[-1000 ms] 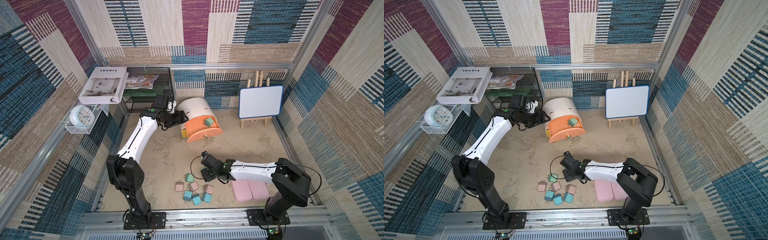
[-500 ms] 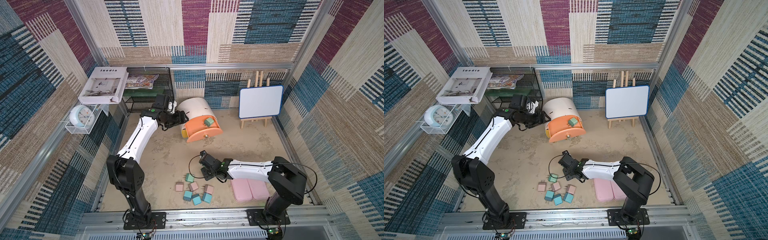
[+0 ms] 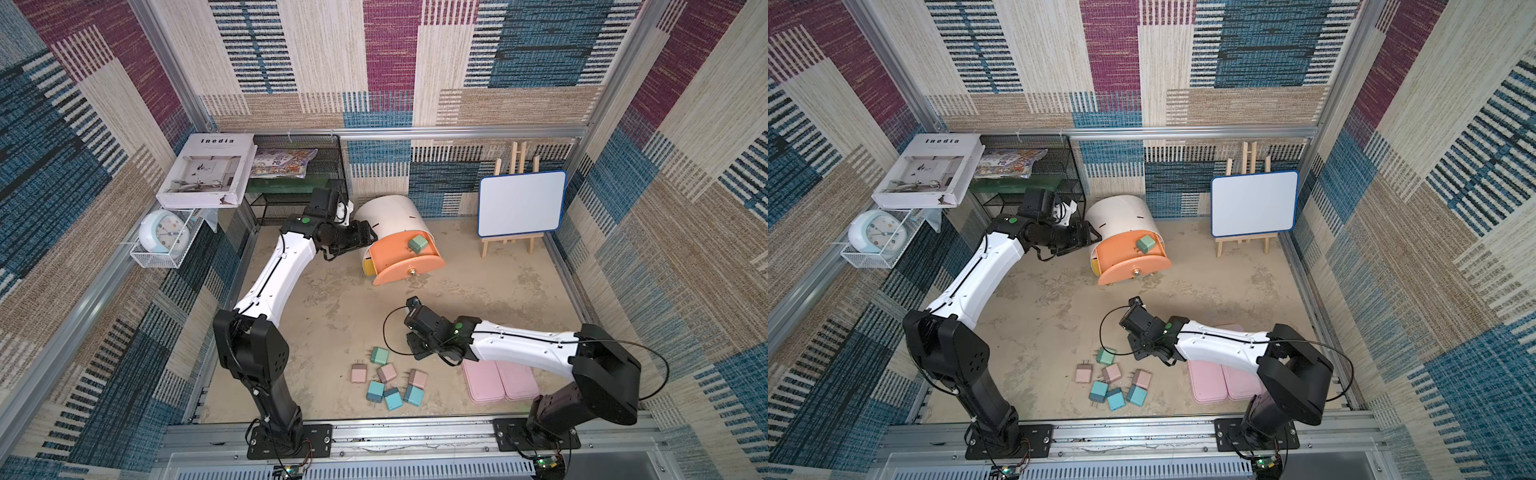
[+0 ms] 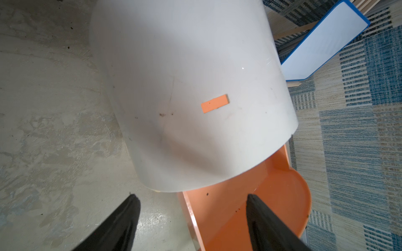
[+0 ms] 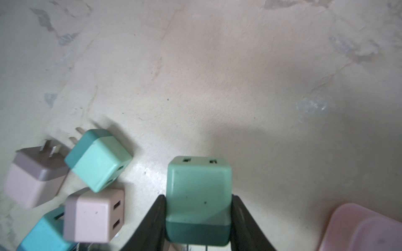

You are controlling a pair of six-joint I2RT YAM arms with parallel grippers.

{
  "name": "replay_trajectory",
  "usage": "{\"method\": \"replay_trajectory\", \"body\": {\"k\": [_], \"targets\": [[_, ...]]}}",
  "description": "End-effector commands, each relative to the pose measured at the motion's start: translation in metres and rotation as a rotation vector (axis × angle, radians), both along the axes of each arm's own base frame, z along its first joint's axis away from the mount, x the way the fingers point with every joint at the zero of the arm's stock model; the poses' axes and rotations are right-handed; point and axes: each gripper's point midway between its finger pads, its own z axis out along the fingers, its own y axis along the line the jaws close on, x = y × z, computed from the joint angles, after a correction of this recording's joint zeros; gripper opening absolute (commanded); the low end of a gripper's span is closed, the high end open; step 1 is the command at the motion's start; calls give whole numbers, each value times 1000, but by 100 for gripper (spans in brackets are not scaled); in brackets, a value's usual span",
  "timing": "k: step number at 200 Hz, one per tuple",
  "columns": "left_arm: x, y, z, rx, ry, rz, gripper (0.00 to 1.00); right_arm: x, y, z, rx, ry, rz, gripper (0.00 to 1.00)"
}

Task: Place the plugs into the drawer by color
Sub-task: Pick up the plug from the center of the board, then place the plug in the drawer.

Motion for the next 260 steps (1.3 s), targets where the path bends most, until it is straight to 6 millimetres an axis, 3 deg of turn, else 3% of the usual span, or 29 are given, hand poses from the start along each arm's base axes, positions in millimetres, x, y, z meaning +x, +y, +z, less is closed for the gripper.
{"method": "replay_trajectory", "body": {"k": [1, 38, 69, 101, 129, 163, 199, 260], "targets": [[8, -1, 10, -15, -28, 12, 81, -6, -10, 37, 41, -12, -37, 32], [22, -4, 15, -21, -29, 27, 81, 4, -14, 136, 163, -169, -45, 31], [33, -6, 16, -30, -23, 36, 81, 40, 3, 210, 136, -285, 9, 31], [39, 4, 11, -5, -27, 70, 79, 100, 23, 239, 97, -321, 35, 31], [44, 21, 12, -7, -41, 115, 80, 146, 40, 236, 88, -304, 43, 31], [45, 31, 10, -5, -36, 131, 80, 177, 56, 222, 72, -274, 43, 31], [44, 31, 1, -30, -5, 124, 80, 191, 67, 203, 67, -237, 48, 31], [40, 32, -5, -36, 7, 127, 80, 187, 77, 176, 71, -156, 69, 31]]}}
